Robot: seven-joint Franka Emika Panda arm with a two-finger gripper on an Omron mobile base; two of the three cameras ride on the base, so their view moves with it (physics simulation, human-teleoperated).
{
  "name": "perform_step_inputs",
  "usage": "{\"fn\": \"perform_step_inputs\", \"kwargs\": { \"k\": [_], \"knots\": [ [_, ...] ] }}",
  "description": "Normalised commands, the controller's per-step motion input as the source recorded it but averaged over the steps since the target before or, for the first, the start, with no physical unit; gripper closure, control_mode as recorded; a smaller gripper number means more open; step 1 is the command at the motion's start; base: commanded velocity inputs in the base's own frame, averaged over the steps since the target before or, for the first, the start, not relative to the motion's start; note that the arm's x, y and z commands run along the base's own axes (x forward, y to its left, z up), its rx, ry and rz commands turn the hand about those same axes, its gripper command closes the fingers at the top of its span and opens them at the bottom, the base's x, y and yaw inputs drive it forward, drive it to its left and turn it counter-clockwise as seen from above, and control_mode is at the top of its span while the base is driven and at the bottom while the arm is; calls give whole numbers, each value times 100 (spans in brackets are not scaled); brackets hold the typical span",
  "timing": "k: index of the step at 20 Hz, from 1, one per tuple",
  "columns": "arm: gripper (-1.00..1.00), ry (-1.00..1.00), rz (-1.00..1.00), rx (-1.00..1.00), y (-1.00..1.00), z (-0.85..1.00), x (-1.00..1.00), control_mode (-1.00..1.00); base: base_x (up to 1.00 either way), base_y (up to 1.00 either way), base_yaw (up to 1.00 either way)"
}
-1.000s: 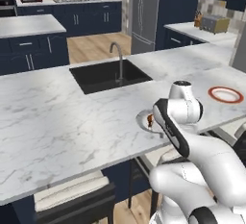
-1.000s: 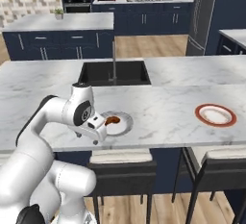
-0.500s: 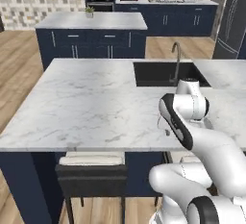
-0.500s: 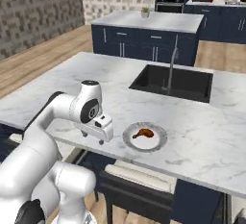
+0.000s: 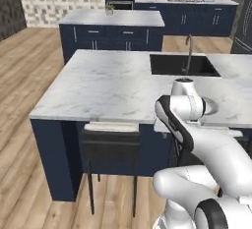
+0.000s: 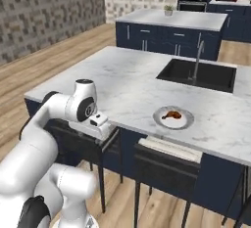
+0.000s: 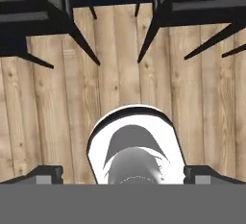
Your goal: Take the chicken drumsticks from the pan and place one on each plate on the dining counter.
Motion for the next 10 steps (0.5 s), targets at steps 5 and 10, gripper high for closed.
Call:
{"fn": "perform_step_inputs", "kwargs": {
  "k": [5,10],
  "knots": [
    [-100,0,0,0,0,0,0,100,3,100,0],
    [-100,0,0,0,0,0,0,100,29,100,-4]
  ]
}}
